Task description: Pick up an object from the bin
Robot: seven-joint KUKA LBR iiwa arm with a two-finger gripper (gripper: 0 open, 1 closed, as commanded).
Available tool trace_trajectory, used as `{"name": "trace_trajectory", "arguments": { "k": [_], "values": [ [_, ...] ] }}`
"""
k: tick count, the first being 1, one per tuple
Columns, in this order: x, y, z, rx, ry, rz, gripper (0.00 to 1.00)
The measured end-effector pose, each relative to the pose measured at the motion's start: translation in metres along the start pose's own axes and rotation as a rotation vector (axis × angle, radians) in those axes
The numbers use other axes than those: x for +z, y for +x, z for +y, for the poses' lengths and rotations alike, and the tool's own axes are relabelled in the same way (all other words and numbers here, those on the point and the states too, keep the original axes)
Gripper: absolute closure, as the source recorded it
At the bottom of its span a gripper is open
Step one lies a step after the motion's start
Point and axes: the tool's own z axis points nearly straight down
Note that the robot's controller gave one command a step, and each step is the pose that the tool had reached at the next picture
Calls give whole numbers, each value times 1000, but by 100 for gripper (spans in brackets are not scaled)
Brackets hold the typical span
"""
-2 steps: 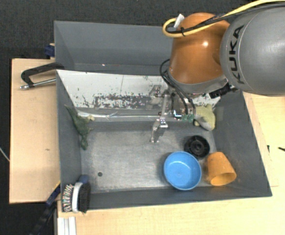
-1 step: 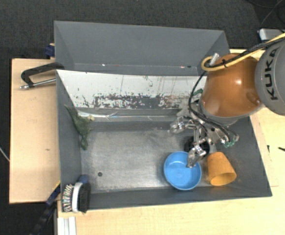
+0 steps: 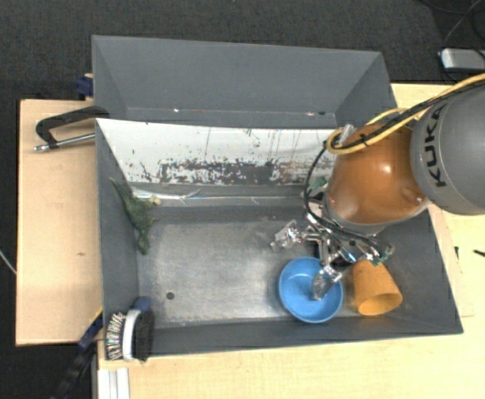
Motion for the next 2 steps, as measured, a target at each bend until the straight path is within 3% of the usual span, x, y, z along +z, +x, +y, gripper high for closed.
{"name": "trace_trajectory", "arguments": {
  "k": [1,2],
  "values": [
    [-3,-4,0,0,4,-11,100],
    [-143,79,-99,-317,-10,-7,100]
  ]
}}
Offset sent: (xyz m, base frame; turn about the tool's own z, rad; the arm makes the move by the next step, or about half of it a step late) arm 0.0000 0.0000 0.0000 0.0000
